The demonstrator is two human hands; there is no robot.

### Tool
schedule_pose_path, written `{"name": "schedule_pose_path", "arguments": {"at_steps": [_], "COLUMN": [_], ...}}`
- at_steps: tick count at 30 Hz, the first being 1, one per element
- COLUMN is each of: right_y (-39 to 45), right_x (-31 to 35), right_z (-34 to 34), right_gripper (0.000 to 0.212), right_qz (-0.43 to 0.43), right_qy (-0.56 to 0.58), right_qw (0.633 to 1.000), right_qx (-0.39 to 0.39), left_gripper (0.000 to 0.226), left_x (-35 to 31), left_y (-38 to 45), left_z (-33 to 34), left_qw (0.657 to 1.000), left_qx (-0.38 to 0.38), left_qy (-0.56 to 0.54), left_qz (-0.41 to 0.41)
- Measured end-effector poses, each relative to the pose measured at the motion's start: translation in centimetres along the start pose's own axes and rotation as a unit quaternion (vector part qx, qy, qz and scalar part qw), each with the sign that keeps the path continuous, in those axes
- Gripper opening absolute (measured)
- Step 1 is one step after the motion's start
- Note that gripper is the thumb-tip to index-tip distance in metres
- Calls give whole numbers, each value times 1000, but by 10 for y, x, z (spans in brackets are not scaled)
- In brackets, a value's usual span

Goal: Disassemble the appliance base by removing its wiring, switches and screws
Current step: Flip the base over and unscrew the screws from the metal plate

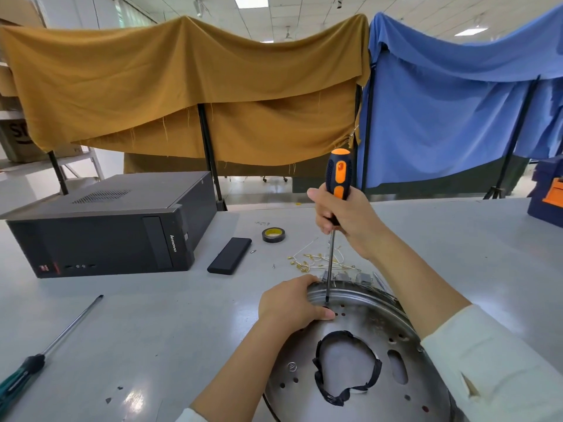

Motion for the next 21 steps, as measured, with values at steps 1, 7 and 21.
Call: {"name": "schedule_pose_path", "arguments": {"at_steps": [1,7,21], "right_y": [-3,-13,-23], "right_x": [4,3,11], "right_z": [-9,-8,-10], "right_gripper": [24,25,25], "right_qz": [-27,-59,-86], "right_qy": [-52,-21,-17], "right_qw": [996,981,964], "right_qx": [-69,-183,-251], "left_gripper": [67,69,70], "left_x": [1,2,3], "left_y": [0,-1,0], "left_z": [0,1,2], "left_qw": [1000,1000,1000], "left_qx": [-1,4,2], "left_qy": [1,8,-1], "left_qz": [-1,-3,-3]}}
Point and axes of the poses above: each hand's wrist, its own y-axis towards the middle knuckle, its own z-axis out of the palm, x = y × z, the point moved 9 cm from there along y, towards the middle knuckle, and after that the axes turned 4 degrees about -x, right-handed, at the moved point
